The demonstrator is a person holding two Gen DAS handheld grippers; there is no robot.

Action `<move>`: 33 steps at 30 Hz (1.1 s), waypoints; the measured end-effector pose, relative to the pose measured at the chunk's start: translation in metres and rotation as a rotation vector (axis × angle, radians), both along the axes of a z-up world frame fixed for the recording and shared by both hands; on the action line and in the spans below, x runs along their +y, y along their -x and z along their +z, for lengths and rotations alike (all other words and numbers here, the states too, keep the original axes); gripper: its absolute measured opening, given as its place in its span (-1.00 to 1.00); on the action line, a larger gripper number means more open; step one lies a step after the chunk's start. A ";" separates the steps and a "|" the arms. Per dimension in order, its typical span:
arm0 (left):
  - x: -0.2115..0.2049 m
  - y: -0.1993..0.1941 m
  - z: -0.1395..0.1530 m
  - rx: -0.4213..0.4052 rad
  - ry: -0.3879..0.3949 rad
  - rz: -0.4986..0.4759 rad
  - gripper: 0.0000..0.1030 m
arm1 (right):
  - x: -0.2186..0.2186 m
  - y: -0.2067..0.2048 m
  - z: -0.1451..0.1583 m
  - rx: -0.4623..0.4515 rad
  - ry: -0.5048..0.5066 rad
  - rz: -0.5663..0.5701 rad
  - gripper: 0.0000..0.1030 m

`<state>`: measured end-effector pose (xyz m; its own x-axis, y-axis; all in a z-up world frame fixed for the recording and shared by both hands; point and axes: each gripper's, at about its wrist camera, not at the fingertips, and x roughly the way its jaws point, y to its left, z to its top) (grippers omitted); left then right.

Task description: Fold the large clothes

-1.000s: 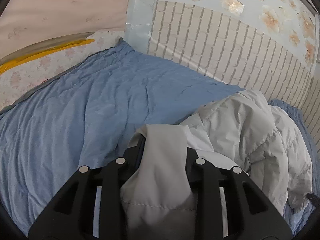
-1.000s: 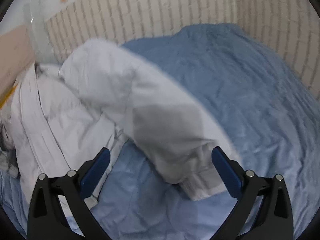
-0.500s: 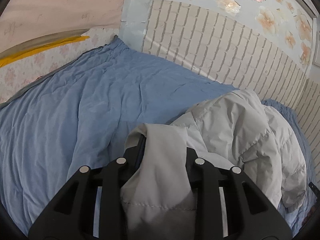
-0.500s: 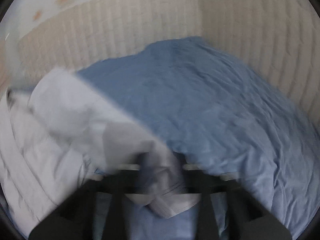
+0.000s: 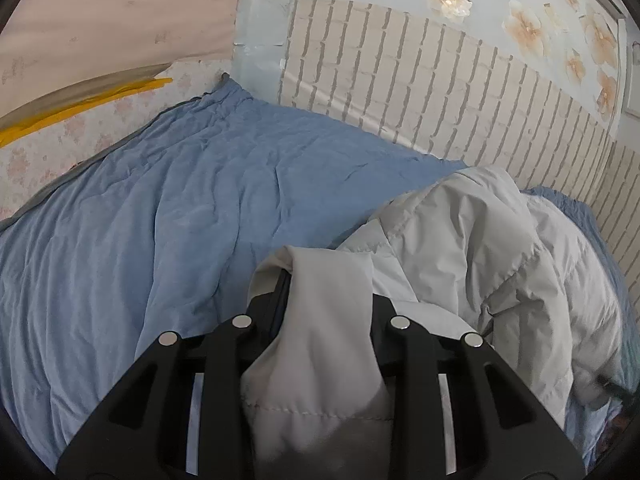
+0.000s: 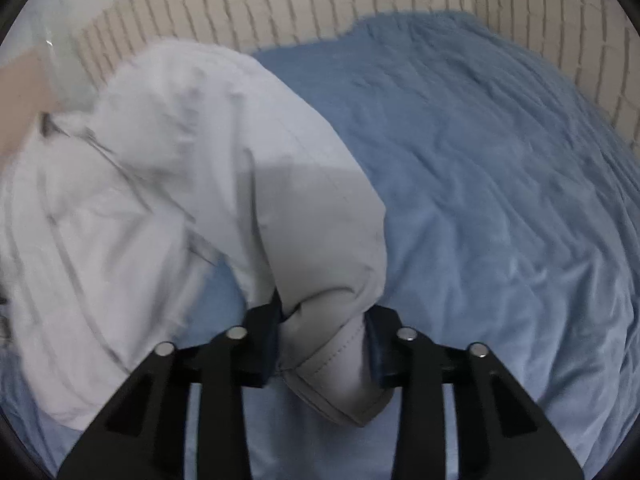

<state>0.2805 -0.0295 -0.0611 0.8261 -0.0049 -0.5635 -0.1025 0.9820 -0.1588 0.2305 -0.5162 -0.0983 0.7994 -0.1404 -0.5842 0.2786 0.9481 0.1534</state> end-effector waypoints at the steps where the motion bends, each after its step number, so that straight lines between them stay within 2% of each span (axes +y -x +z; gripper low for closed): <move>1: 0.000 0.000 -0.001 -0.006 -0.012 0.010 -0.45 | -0.004 0.008 0.011 -0.036 -0.009 -0.015 -0.46; 4: 0.001 0.004 0.003 -0.036 -0.023 0.041 -0.48 | -0.018 0.046 0.059 -0.210 -0.064 -0.103 -0.51; 7: 0.003 0.012 0.018 -0.098 -0.042 0.063 -0.50 | -0.033 0.090 0.101 -0.350 -0.054 -0.192 -0.54; 11: -0.017 0.015 0.049 -0.203 -0.168 0.029 -0.51 | -0.044 0.146 0.134 -0.482 0.006 -0.335 -0.55; 14: -0.022 0.009 0.067 -0.250 -0.189 0.003 -0.51 | -0.057 0.178 0.151 -0.534 0.049 -0.444 -0.55; 16: -0.017 -0.005 0.069 -0.236 -0.164 0.007 -0.49 | -0.069 0.181 0.149 -0.516 0.055 -0.475 -0.48; 17: -0.013 -0.019 0.063 -0.202 -0.163 0.021 -0.40 | -0.074 0.182 0.143 -0.494 0.048 -0.481 -0.40; 18: -0.010 -0.030 0.056 -0.163 -0.169 0.040 -0.29 | -0.076 0.176 0.135 -0.464 0.036 -0.493 -0.25; 19: -0.003 -0.046 0.039 -0.090 -0.169 0.080 -0.18 | -0.087 0.167 0.120 -0.402 0.017 -0.511 0.03; 21: 0.008 -0.057 0.016 -0.006 -0.148 0.128 -0.05 | -0.090 0.154 0.101 -0.302 -0.001 -0.507 0.38; 22: 0.011 -0.058 0.006 0.028 -0.145 0.147 0.02 | -0.086 0.151 0.100 -0.293 0.005 -0.491 0.52; 23: 0.013 -0.054 0.000 0.046 -0.137 0.163 0.15 | -0.083 0.151 0.102 -0.299 0.020 -0.480 0.56; 24: 0.013 -0.051 0.001 0.043 -0.129 0.170 0.23 | -0.076 0.152 0.108 -0.314 0.046 -0.464 0.68; 25: 0.010 -0.043 0.008 0.022 -0.124 0.178 0.41 | -0.064 0.151 0.118 -0.341 0.081 -0.437 0.82; 26: 0.005 -0.035 0.017 -0.009 -0.130 0.171 0.65 | -0.054 0.152 0.125 -0.365 0.105 -0.413 0.86; 28: -0.011 -0.013 0.035 -0.094 -0.168 0.147 0.93 | -0.027 0.149 0.136 -0.394 0.126 -0.322 0.96; 30: -0.028 0.009 0.043 -0.141 -0.204 0.104 0.94 | -0.007 0.146 0.134 -0.373 0.124 -0.227 0.96; 33: -0.062 0.039 0.035 -0.103 -0.225 -0.033 0.94 | 0.031 0.126 0.121 -0.284 0.165 -0.064 0.96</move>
